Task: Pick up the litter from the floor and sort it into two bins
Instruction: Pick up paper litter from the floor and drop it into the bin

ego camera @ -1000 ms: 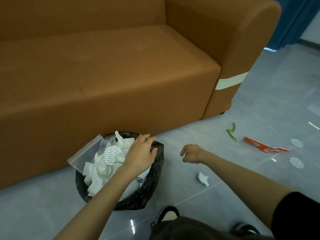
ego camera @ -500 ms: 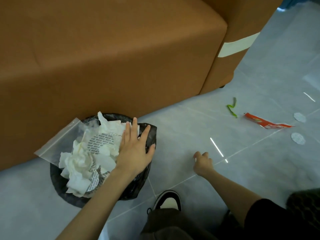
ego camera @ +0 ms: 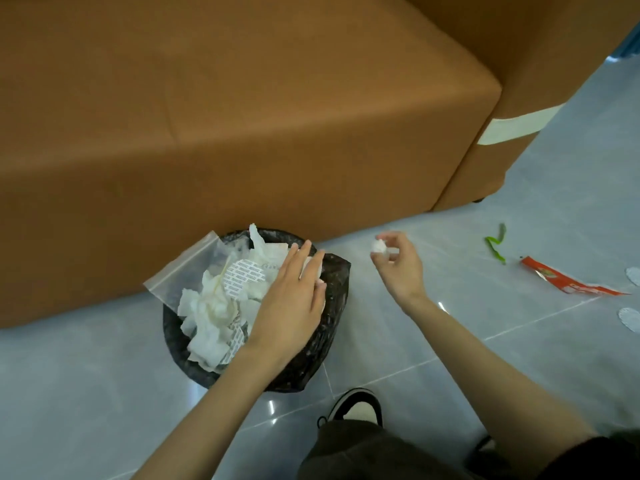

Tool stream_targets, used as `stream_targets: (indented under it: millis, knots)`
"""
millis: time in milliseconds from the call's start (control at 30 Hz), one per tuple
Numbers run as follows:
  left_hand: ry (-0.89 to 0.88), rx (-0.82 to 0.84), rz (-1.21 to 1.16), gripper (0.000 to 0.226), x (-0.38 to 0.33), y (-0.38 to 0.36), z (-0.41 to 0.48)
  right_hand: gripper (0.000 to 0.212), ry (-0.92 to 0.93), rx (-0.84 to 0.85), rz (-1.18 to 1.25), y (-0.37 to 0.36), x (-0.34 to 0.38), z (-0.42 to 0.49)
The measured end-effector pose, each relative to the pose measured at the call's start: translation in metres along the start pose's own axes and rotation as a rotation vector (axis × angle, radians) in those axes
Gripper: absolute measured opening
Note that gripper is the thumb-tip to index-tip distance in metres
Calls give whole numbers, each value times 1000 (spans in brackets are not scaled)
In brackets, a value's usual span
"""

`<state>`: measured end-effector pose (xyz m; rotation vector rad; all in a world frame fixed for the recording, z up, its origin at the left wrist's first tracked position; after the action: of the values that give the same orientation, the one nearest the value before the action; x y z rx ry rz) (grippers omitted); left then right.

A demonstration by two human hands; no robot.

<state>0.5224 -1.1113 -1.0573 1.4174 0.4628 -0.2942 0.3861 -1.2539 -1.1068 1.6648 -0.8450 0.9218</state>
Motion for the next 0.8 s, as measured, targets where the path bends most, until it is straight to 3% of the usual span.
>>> stream_targets:
  millis: [67,167,267,433,600,700,800]
  knots:
    - [6,-57,25,49,9,17,-10,24,135,70,62,-8,49,-9]
    - [59,-101,75,49,34,38,-32,33,207,316,80,-36,101,-32]
    - [90,-20,103,46,62,45,-52,37,217,553,-4,-66,126,-60]
    - [131,161,77,48,100,40,-80,34,267,746,-260,-97,123,-93]
    - [141,221,110,52,105,37,-93,28,419,843,-532,-113,106,-120]
    - [159,226,106,54,101,38,-94,29,575,803,-714,-122,98,-131]
    - [159,196,102,55,98,47,-89,37,589,774,-694,-121,102,-129]
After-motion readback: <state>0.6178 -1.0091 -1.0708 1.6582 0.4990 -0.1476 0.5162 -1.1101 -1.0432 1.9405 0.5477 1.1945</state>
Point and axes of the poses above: each hand's wrist, its own z-axis towards the middle knuckle, its own y-axis out of the back of the hand, x = y × z, the point moved 6 cm from there along z, towards the middle knuckle, and after that the axes turned 9 degrees about -y, right-handed, at the moved point
